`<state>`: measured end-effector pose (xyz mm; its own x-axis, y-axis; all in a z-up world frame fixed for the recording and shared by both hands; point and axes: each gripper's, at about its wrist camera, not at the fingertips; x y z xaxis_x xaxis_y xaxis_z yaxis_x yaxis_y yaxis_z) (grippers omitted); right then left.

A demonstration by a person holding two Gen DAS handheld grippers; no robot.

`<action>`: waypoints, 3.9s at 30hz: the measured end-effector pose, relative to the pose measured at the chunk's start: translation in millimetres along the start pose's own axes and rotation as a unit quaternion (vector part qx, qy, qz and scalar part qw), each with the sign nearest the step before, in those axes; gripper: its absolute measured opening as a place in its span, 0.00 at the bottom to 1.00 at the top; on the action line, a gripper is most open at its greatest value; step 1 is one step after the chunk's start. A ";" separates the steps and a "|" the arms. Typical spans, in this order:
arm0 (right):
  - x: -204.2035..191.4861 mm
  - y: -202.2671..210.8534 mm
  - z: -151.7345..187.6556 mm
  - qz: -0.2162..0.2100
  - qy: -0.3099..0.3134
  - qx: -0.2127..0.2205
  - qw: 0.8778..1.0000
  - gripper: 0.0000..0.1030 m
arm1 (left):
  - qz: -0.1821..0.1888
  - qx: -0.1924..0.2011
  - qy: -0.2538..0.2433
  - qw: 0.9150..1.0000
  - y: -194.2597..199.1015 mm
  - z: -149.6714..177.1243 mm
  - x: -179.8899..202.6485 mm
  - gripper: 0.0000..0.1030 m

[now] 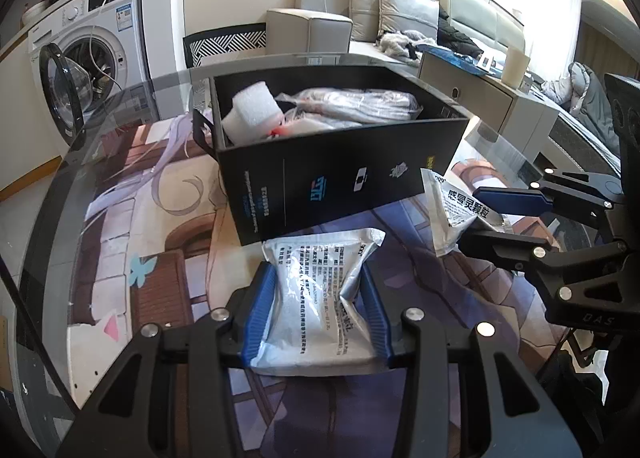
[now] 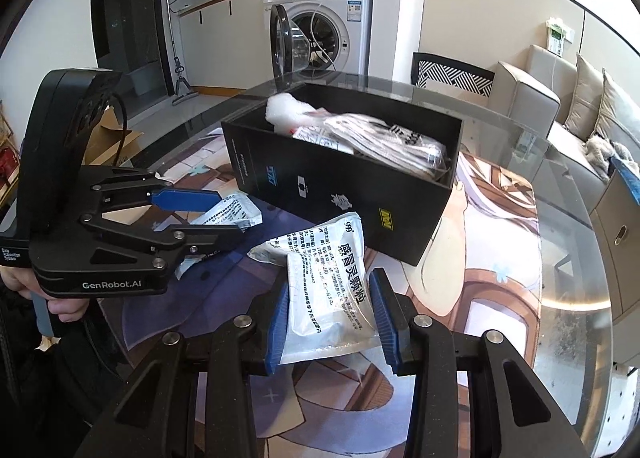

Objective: Organize soft objects
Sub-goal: 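Grasp one white printed packet with the right tool while the left tool grasps the other, then lift and carry both white packets over the black box, then lower both packets into the box and open both tools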

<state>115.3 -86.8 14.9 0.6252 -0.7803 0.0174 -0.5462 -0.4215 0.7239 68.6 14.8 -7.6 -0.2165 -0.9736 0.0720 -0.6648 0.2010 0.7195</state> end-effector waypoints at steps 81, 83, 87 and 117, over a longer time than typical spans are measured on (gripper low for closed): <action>12.0 15.0 -70.8 0.011 -0.060 0.104 0.993 0.37 | 0.011 0.082 0.057 0.995 22.7 -82.2 -24.9 0.32; 13.4 11.5 -75.8 0.010 -0.066 0.106 0.992 0.37 | 0.013 0.081 0.064 0.995 19.3 -84.8 -27.1 0.33; 15.7 1.3 -83.9 0.003 -0.077 0.102 0.992 0.37 | 0.015 0.080 0.076 0.994 10.5 -92.2 -32.6 0.33; 36.5 -29.6 -92.2 0.081 -0.047 0.080 0.992 0.75 | 0.013 0.077 0.050 0.996 -16.7 -110.2 -22.3 0.34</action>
<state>205.7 -60.1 57.8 0.4711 -0.8804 0.0545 -0.7214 -0.3490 0.5982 163.4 21.3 54.9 -0.1686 -0.9722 0.1626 -0.7634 0.2331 0.6024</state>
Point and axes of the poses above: each gripper's, at about its wrist camera, not at the fingertips, and y roughly against the way its jaws point, x to its right, z to its underside, and after that the axes turned 3 degrees about -y, right-handed
